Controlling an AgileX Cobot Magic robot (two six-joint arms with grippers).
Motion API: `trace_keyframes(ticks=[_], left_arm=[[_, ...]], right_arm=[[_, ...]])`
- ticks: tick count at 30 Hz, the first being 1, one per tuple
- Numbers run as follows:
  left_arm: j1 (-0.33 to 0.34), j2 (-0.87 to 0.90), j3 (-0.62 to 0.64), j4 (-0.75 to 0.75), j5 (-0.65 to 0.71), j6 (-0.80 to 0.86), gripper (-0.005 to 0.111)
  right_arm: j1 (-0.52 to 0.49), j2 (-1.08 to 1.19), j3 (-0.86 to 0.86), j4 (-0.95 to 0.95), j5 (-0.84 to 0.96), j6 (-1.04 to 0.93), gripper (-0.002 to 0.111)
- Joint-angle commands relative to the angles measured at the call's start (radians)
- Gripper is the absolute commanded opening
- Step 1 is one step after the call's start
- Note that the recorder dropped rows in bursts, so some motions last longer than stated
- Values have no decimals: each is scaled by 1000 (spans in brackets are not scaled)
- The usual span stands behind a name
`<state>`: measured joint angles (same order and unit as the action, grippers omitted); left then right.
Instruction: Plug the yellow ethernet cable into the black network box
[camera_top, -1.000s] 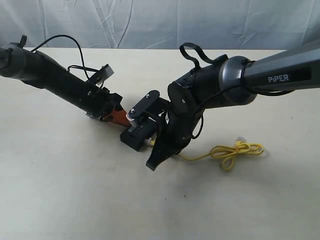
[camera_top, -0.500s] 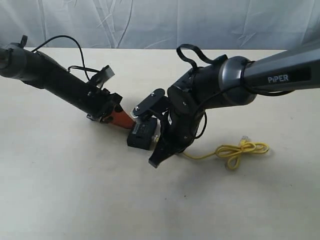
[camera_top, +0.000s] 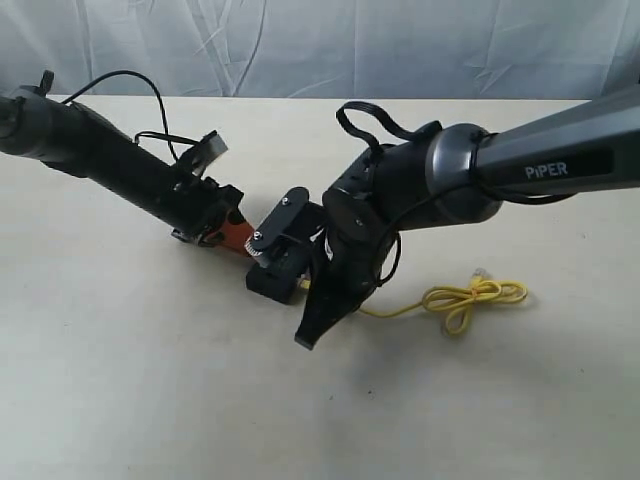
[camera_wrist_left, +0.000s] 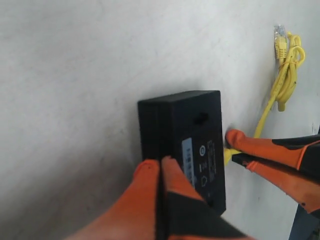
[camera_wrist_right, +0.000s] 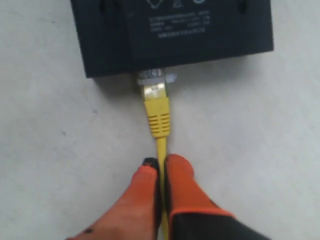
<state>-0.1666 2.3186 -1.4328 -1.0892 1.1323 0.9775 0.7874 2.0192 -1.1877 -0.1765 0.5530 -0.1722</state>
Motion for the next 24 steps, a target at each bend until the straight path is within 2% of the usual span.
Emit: trace_keyframes(ticks=[1,18,21,24], left_arm=[[-7,14,7,13,32,-7,0],[-7,14,7,13,33,-61,0],[-5,14,7,13,25,-61,0],[-5,14,7,13,25,-61,0]], right_arm=[[11,0,-4,8,-106,-11,-1],[11,0,-4,68,-83,53,0],[11,-2,-4,68,-65,53,13],[11,-2,-4,68,-53,53,34]])
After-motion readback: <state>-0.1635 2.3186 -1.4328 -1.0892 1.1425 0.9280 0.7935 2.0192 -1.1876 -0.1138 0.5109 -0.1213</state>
